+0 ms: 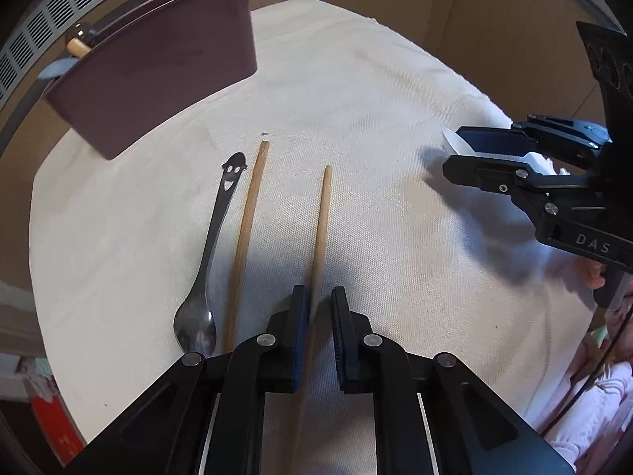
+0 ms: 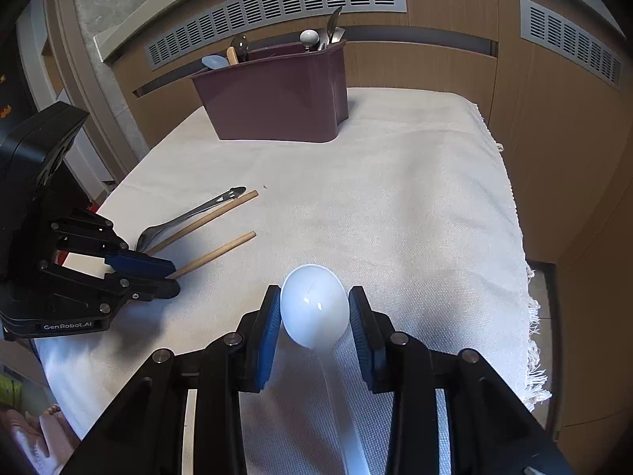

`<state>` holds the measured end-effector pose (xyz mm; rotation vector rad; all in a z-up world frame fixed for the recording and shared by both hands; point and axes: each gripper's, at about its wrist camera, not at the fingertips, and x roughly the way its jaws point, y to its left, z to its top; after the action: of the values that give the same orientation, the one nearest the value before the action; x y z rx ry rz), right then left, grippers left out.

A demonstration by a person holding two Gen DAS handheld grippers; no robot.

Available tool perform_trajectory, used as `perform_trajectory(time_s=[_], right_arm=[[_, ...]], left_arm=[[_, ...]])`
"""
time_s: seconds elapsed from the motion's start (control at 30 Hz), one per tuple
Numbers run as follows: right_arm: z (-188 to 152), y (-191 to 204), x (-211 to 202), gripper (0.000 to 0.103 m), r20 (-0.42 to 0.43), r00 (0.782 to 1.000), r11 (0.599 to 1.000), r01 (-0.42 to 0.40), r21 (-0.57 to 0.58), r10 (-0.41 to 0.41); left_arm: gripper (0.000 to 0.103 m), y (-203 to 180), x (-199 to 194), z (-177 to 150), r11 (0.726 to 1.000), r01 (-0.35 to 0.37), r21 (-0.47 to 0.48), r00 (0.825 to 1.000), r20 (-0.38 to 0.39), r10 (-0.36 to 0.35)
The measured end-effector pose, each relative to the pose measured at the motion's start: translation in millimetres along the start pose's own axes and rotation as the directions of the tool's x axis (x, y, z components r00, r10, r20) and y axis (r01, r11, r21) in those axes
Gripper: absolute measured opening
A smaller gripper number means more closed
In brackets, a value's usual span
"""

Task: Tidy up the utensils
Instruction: 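Grasp a wooden chopstick with the left tool while the right tool holds the white spoon, then carry the chopstick and white spoon over the caddy and open both tools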

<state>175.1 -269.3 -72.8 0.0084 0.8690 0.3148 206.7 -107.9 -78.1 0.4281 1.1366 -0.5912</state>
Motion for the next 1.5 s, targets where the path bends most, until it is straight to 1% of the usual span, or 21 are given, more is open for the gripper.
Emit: perform_trajectory(time_s=[0.17, 0.3, 0.4, 0.43, 0.47, 0.53, 0.6, 0.67, 0.73, 0.83, 0.93, 1.0, 1.03, 1.07, 1.13, 1.2, 1.27, 1.33, 1.37, 1.4, 1.5], right_arm=[[-2, -3, -1, 0.032, 0.005, 1.000, 1.000, -0.007, 0.012, 0.007], [-1, -1, -6, 0.032, 0.008, 1.000, 1.000, -0.004, 0.010, 0.004], [2, 4, -13, 0.032, 0.022, 1.000, 1.000, -0.003, -0.004, 0.004], [3, 5, -16, 0.032, 0.029, 1.000, 1.000, -0.007, -0.008, 0.008], [5, 8, -19, 0.032, 0.036, 0.999, 1.000, -0.013, -0.011, 0.013], [9, 14, -24, 0.032, 0.044, 0.999, 1.000, -0.019, -0.022, 0.020], [14, 21, -29, 0.031, 0.055, 0.998, 0.999, -0.017, -0.040, 0.019], [20, 30, -36, 0.031, 0.071, 0.997, 0.998, -0.012, -0.061, 0.016], [27, 38, -43, 0.031, 0.091, 0.996, 0.997, -0.012, -0.075, 0.018], [46, 45, -56, 0.031, 0.136, 0.990, 0.997, -0.021, -0.080, 0.032], [87, 52, -84, 0.031, 0.245, 0.969, 0.995, 0.006, -0.098, 0.018], [122, 55, -112, 0.031, 0.353, 0.935, 0.993, 0.030, -0.110, 0.011], [139, 56, -124, 0.031, 0.406, 0.914, 0.993, 0.044, -0.113, 0.005], [156, 56, -136, 0.031, 0.459, 0.888, 0.992, 0.062, -0.107, -0.005], [189, 55, -152, 0.031, 0.540, 0.841, 0.994, 0.060, -0.092, -0.001], [211, 52, -156, 0.031, 0.584, 0.811, 0.995, 0.037, -0.094, 0.025], [227, 51, -149, 0.031, 0.604, 0.797, 0.995, 0.036, -0.088, 0.025], [241, 49, -134, 0.031, 0.598, 0.800, 0.996, 0.016, -0.090, 0.041], [246, 48, -123, 0.031, 0.586, 0.808, 0.996, -0.006, -0.092, 0.059], [251, 47, -113, 0.031, 0.581, 0.811, 0.995, -0.020, -0.098, 0.073], [262, 37, -73, 0.031, 0.560, 0.821, 0.994, -0.077, -0.080, 0.109]], left_arm=[[0.007, -2, 3, 8, 1.000, -0.004, 0.018, 0.999, -0.043, 0.004], [0.006, -5, 1, 9, 1.000, -0.002, 0.011, 1.000, -0.019, 0.002], [0.006, 2, -10, 4, 0.999, 0.001, -0.033, 0.998, 0.060, 0.001], [0.006, 6, -19, 2, 0.998, 0.010, -0.067, 0.993, 0.118, -0.002], [0.006, 10, -26, 0, 0.995, 0.026, -0.095, 0.987, 0.158, -0.011], [0.006, 20, -45, -7, 0.981, 0.091, -0.173, 0.963, 0.265, -0.043], [0.006, 29, -65, -14, 0.962, 0.142, -0.234, 0.930, 0.364, -0.049], [0.006, 35, -80, -21, 0.951, 0.153, -0.268, 0.900, 0.435, -0.022], [0.006, 40, -93, -26, 0.945, 0.154, -0.287, 0.872, 0.490, 0.007], [0.006, 49, -111, -29, 0.935, 0.176, -0.309, 0.839, 0.544, 0.023], [0.006, 62, -142, -18, 0.926, 0.198, -0.322, 0.779, 0.624, 0.050], [0.006, 75, -177, -8, 0.929, 0.201, -0.311, 0.709, 0.701, 0.081], [0.006, 79, -192, 3, 0.931, 0.193, -0.310, 0.667, 0.738, 0.107], [0.006, 87, -210, 12, 0.932, 0.181, -0.314, 0.612, 0.778, 0.143], [0.006, 99, -234, 30, 0.935, 0.155, -0.320, 0.518, 0.832, 0.199], [0.006, 112, -245, 46, 0.932, 0.132, -0.337, 0.462, 0.853, 0.242], [0.006, 123, -248, 62, 0.930, 0.116, -0.348, 0.434, 0.860, 0.267], [0.006, 135, -244, 76, 0.923, 0.093, -0.373, 0.409, 0.860, 0.306], [0.006, 140, -242, 80, 0.918, 0.086, -0.387, 0.403, 0.856, 0.323], [0.006, 147, -239, 86, 0.913, 0.086, -0.398, 0.401, 0.853, 0.334], [0.006, 168, -218, 105, 0.898, 0.101, -0.429, 0.411, 0.840, 0.355]])
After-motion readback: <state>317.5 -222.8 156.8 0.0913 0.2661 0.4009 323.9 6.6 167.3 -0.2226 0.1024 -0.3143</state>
